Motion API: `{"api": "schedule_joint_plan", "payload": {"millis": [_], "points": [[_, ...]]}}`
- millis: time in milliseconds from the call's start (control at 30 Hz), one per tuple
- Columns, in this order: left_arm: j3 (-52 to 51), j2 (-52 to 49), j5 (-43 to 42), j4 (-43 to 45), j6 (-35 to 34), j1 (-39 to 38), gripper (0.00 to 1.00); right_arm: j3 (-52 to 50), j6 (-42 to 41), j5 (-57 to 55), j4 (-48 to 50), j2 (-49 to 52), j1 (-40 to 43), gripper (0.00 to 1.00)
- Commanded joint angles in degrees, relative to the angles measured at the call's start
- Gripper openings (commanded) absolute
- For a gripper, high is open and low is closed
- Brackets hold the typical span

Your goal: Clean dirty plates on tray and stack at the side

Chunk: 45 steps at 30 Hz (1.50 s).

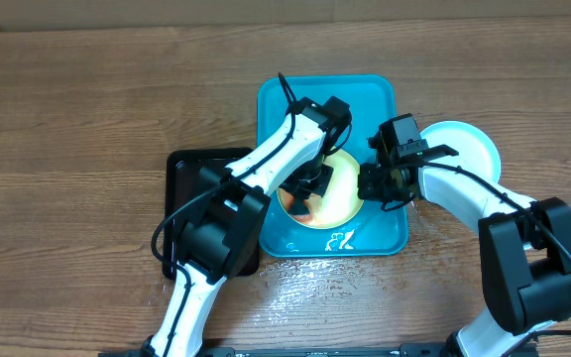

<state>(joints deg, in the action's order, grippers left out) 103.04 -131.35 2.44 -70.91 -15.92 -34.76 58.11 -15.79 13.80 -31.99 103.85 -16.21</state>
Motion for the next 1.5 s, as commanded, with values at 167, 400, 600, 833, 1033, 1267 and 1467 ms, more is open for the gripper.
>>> {"api": "schedule_joint_plan", "payload": {"millis": [167, 400, 600, 833, 1033, 1267, 1467], "points": [[0.5, -2.2, 17.2, 0.6, -2.8, 5.7, 0.04, -1.8, 0.4, -3.0, -0.8, 2.0, 0.5, 0.04], [0.9, -2.2, 12.7, 2.6, 0.1, 7.8, 0.04, -1.8, 0.4, -3.0, -0.8, 2.0, 0.5, 0.04], [0.9, -2.3, -11.5, 1.9, 8.1, 7.2, 0.04, -1.8, 0.4, -3.0, -0.8, 2.0, 0.5, 0.04], [0.8, -2.4, -30.3, 2.0, 11.1, 4.9, 0.04, -1.8, 0.3, -3.0, -0.9, 2.0, 0.5, 0.04], [0.8, -2.4, -30.4, 2.1, 11.0, 3.3, 0.04, -1.8, 0.4, -3.0, -1.1, 2.0, 0.5, 0.04], [0.8, -2.4, -17.0, 0.3, 4.3, 3.7, 0.04, -1.8, 0.4, -3.0, -1.3, 2.0, 0.5, 0.04], [0.8, -2.4, 10.4, -3.9, -7.9, 5.2, 0.04, -1.8, 0.4, -3.0, -1.2, 2.0, 0.5, 0.04]]}}
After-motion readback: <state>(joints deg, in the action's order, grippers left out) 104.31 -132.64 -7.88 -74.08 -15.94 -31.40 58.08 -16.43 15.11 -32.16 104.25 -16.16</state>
